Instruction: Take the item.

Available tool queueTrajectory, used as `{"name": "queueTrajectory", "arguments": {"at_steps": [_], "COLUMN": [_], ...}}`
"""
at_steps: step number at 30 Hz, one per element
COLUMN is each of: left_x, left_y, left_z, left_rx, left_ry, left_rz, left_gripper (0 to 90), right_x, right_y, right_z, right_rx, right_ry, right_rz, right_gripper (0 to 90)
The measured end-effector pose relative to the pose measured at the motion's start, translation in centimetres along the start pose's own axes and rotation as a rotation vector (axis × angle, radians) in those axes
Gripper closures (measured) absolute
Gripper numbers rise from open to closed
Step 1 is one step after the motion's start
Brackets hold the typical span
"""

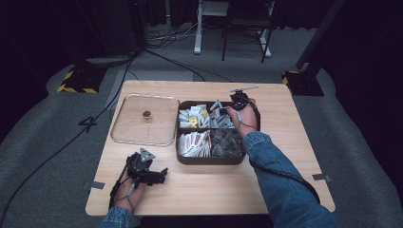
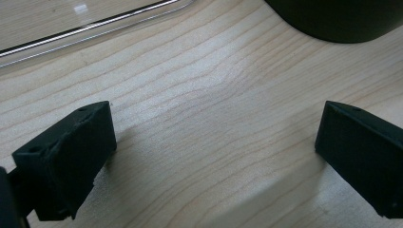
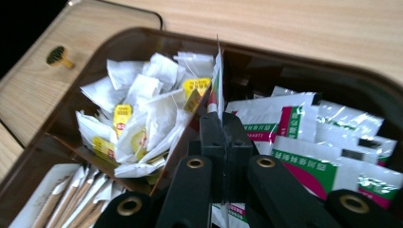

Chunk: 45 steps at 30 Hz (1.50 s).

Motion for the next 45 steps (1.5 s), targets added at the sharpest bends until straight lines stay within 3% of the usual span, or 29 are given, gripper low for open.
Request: {"name": "queueTrajectory", "arguments": {"at_steps": [18,31,36,45], "left_x": [0.0,0.1,0.1,0.1], "left_y": [0.0,-0.1,-0.1,-0.1], "left_z": [0.0,-0.2,-0.2,-0.2], "left_rx": [0.002,0.008,0.008,0.012], "left_ry": [-0.002,-0.004,-0.004,-0.007], "left_rz": [-0.001,0.006,0.006,0.004], "left_gripper": [0.1,0.1,0.1,0.1], "right_x": [-6.6,-10.6,-11.7,-14.4], "right_y": [1.5,3.5,4.2,7.3], "right_z": [-1.2,-0.3,0.1,1.5], "right_rx": [-0.023,-0.016,-0.025,-0.017], "right_ry": [0.156,0.212,0.209,0.229], "right_rz": [-0.077,-0.103,-0.103,-0.060], "right_gripper": [90.0,90.0,90.0,90.0]}}
Point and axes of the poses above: each handheld gripper's, and its own axes: x roughly forward along the jaws, z roughly out of its underside, y roughly to its right, the point moved 2 cm from there along x, roughly forward along the jaws, and after that the axes turned 11 degrees about z, right-handed, at the moved point
